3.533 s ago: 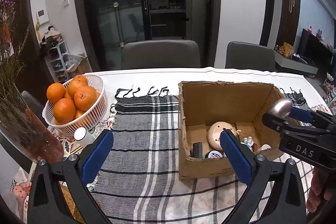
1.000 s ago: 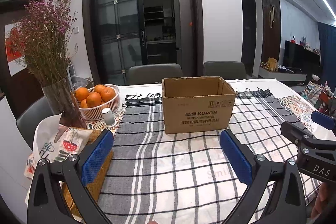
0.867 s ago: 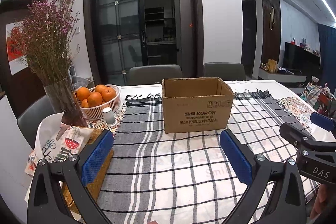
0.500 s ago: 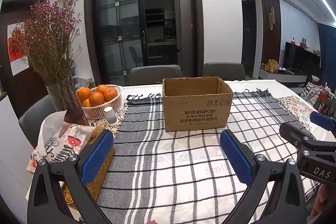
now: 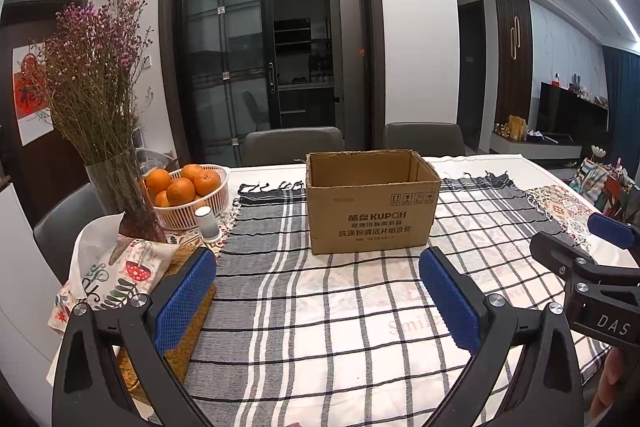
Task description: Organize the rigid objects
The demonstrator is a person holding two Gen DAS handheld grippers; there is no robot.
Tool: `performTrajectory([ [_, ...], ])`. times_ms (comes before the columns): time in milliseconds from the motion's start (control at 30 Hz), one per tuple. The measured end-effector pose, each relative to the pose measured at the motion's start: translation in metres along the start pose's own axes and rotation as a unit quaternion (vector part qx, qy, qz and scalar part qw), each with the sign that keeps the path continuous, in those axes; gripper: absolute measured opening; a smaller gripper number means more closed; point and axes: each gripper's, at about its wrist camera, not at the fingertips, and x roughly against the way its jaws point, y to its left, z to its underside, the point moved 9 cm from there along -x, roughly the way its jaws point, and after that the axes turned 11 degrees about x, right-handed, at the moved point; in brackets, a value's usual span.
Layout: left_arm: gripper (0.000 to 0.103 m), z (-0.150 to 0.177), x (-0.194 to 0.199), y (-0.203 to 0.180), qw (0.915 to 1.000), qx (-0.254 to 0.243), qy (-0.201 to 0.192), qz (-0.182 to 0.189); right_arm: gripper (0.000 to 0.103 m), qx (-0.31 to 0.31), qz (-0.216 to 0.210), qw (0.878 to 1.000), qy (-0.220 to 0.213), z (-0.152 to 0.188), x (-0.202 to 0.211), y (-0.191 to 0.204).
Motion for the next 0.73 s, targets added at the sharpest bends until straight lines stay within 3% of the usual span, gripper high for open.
performTrajectory([
  [733, 0.103, 0.0049, -0.0032, 0.0005, 1.0, 0.009, 0.004, 0.001, 0.096, -0.002, -0.003, 1.0, 0.005, 0.0021, -0.0029, 0.0027],
])
